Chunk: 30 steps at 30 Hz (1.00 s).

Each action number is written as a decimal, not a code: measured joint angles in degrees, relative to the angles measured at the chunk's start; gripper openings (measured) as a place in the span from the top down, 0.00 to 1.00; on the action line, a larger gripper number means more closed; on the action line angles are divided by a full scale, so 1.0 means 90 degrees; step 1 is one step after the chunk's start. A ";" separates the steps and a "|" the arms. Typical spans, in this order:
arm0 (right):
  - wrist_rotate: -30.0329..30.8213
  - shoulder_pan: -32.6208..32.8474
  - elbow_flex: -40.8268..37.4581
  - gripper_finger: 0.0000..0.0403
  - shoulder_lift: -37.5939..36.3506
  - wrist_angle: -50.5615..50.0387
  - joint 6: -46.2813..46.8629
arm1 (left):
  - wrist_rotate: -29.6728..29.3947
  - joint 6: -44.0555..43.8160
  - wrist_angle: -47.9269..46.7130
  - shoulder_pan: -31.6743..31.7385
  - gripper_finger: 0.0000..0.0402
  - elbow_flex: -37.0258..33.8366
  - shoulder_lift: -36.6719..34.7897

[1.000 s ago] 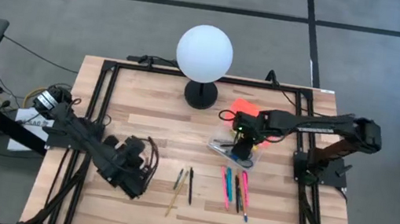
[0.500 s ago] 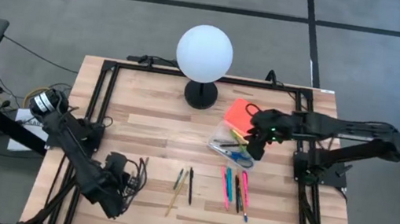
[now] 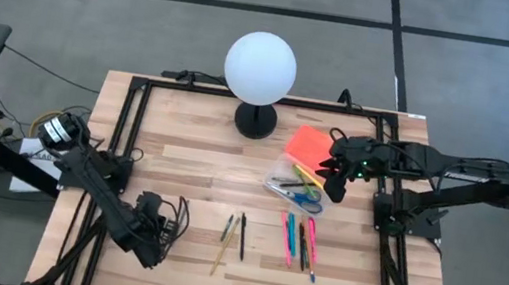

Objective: Pick & place school supplies into a supply box
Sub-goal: Put the green crayon into the orange supply box

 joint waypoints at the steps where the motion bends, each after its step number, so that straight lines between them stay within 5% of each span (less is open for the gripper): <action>1: -0.0009 0.0000 0.0000 0.70 -0.0001 0.0001 -0.0001 | 0.0002 0.0000 0.0127 0.0000 0.71 -0.0081 0.0000; 18: -0.0062 -0.0138 0.0000 0.70 0.0012 0.0001 -0.0017 | -0.0015 0.0000 0.1763 0.0041 0.69 -0.1152 -0.0044; 30: -0.0077 -0.0138 0.0000 0.70 0.0012 -0.0001 -0.0017 | -0.0060 0.0109 0.1941 0.0051 0.69 -0.1266 -0.0029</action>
